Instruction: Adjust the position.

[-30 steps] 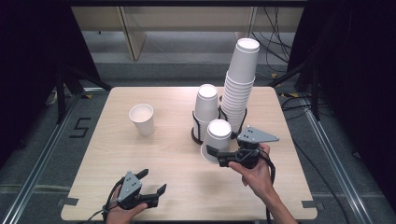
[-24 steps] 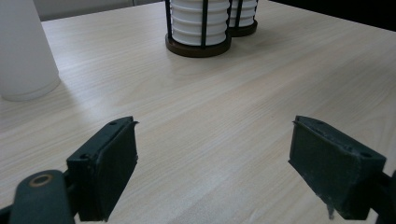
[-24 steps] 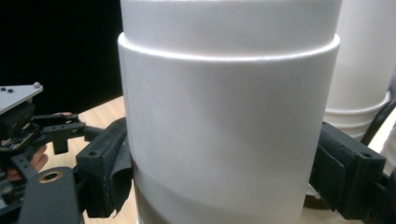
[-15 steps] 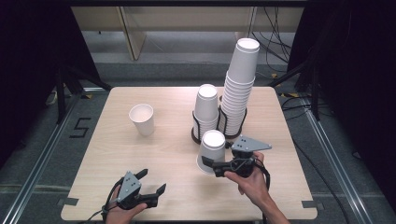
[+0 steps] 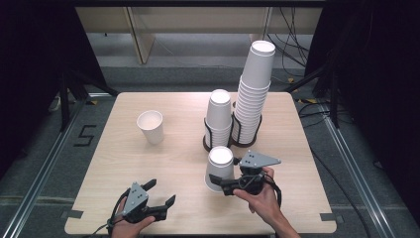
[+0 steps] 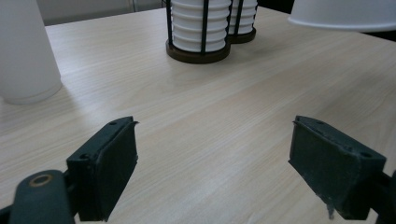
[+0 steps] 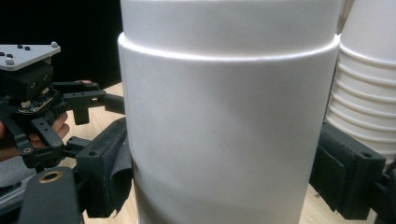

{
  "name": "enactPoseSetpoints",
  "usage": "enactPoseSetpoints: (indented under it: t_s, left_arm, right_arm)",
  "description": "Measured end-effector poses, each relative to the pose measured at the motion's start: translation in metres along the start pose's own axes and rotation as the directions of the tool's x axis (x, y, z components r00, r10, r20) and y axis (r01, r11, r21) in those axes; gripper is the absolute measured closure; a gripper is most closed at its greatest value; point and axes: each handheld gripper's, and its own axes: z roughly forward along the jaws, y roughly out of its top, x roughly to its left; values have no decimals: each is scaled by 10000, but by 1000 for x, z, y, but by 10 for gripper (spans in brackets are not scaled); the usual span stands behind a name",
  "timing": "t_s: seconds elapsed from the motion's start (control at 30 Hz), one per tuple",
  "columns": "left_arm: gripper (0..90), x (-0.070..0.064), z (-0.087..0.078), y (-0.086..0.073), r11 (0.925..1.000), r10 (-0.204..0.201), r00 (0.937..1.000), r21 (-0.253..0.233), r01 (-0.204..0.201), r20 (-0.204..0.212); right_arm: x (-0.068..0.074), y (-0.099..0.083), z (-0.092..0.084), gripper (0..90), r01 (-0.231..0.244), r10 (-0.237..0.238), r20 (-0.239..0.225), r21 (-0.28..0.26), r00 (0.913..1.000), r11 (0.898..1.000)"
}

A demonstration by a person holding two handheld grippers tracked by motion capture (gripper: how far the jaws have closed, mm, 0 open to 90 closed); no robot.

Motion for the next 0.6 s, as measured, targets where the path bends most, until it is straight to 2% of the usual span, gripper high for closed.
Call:
enactPoseSetpoints:
  t_s: [0.1, 0.13, 0.17, 0.2, 0.23, 0.27, 0.3, 0.33, 0.43, 0.47, 0.53, 0.57, 0.6]
  left_arm:
    - [146, -4, 2, 1, 9999, -89, 9995, -117, 93, 310]
    - [146, -6, 3, 1, 9999, -40, 9992, -132, 46, 387]
    - [146, -7, 4, 1, 9998, 42, 9989, -191, -33, 474]
    - [146, -8, 5, 1, 9997, 133, 9983, -227, -120, 567]
    - [146, -10, 7, 1, 9995, 151, 9975, -285, -132, 689]
    - [146, -12, 8, 1, 9994, 131, 9970, -319, -107, 763]
    - [146, -13, 11, 1, 9988, 19, 9955, -488, 28, 946]
    - [146, -15, 11, 1, 9991, -30, 9954, -410, 70, 954]
    - [146, -22, 18, 1, 9975, 50, 9935, -713, 32, 1141]
    - [146, -24, 19, 2, 9978, 61, 9937, -670, 14, 1115]
    - [146, -29, 23, 3, 9973, 128, 9911, -727, -31, 1326]
    - [146, -31, 24, 3, 9968, 157, 9898, -793, -45, 1418]
    - [146, -33, 25, 4, 9971, 172, 9888, -764, -59, 1483]
  right_arm:
    - [2, -1, 4, 177, -54, 55, -158, 104, 9999, 9999]
    - [2, -2, 5, 177, 62, -61, -33, 125, 10000, 9999]
    - [3, -2, 7, 177, 202, -201, -107, 81, 9997, 9998]
    - [4, -3, 8, 177, 125, -124, -149, 63, 9998, 9999]
    - [8, -3, 8, 177, -186, 191, -193, 227, 9996, 9996]
    - [8, -3, 11, 178, 161, -158, -216, 142, 9996, 9998]
    - [9, -3, 12, 178, 90, -84, -330, 184, 9994, 9998]
    - [10, -2, 13, 178, 193, -190, -189, 207, 9996, 9996]
    - [11, -3, 19, 178, 289, -289, -266, 0, 9992, 9996]
    - [12, -3, 19, 178, 134, -132, -252, 89, 9996, 9999]
    - [12, -4, 24, 178, 264, -261, -473, 59, 9985, 9996]
    - [15, -5, 25, 178, 87, -79, -443, 172, 9990, 9998]
    - [15, -5, 25, 178, 304, -294, -411, 251, 9987, 9992]
